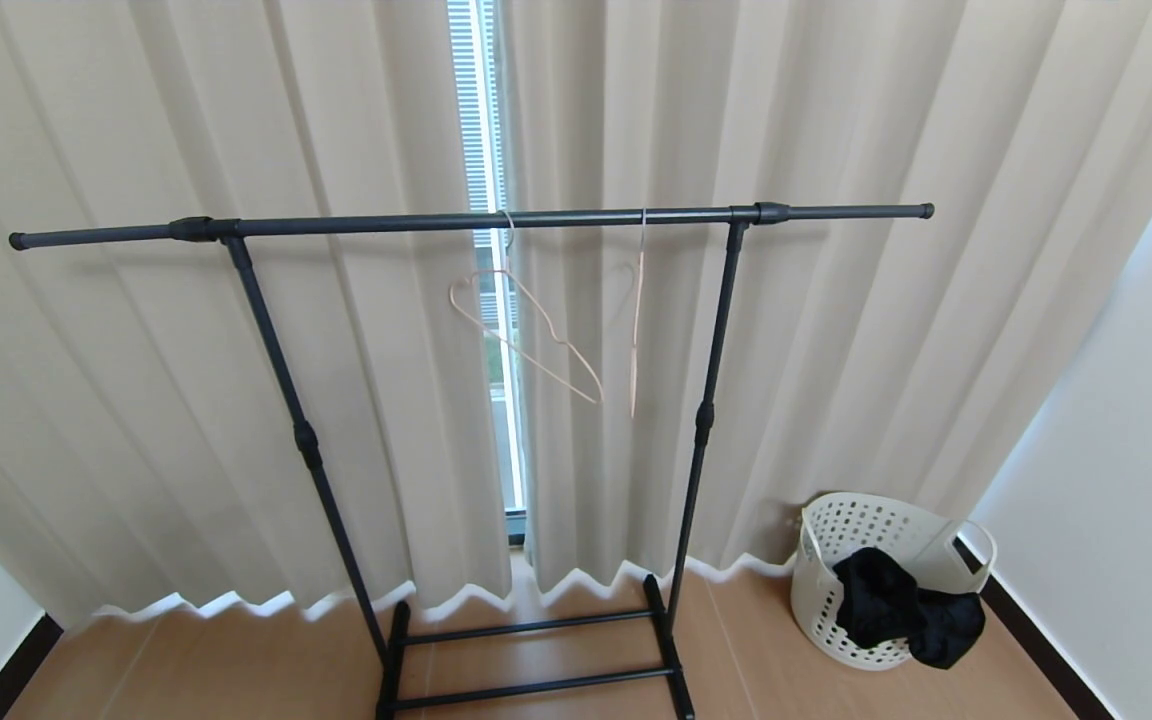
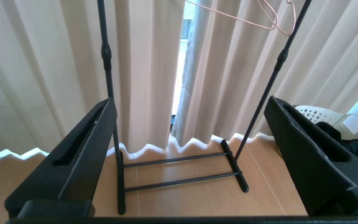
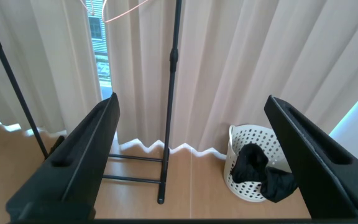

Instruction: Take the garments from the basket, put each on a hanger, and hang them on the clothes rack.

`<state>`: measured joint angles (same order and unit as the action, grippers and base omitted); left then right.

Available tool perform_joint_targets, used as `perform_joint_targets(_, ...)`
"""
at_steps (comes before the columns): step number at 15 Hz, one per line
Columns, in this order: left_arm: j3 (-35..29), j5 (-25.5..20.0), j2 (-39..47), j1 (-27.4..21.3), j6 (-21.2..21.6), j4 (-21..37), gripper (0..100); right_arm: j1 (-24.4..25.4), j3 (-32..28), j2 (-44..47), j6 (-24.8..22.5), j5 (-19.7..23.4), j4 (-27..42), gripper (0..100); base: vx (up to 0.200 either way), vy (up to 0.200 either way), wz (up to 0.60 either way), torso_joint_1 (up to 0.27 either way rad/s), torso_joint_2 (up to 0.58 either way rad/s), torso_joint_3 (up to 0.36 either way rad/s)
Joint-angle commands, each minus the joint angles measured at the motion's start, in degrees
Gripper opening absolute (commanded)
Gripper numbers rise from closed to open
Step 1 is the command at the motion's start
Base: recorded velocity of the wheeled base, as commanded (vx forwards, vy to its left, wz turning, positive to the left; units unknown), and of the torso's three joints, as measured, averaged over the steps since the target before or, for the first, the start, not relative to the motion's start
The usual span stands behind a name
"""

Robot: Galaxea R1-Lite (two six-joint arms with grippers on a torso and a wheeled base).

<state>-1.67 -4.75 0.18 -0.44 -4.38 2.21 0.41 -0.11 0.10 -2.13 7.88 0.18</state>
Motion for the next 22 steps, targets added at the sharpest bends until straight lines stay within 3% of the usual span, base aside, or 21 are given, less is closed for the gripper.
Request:
perform_joint_targets(1,0.0,0.0,0.1,0.0,0.0,0.0,100,0.0,-0.1,0.0,-0.1,0.0,0.0,100,0.0,0.0,0.0,0.0,0.0,0.0)
perform_joint_targets(22,0.0,0.0,0.1,0.0,0.0,0.0,100,0.0,-0.1,0.0,-0.6,0.2,0.0,100,0.0,0.0,0.0,0.0,0.0,0.0)
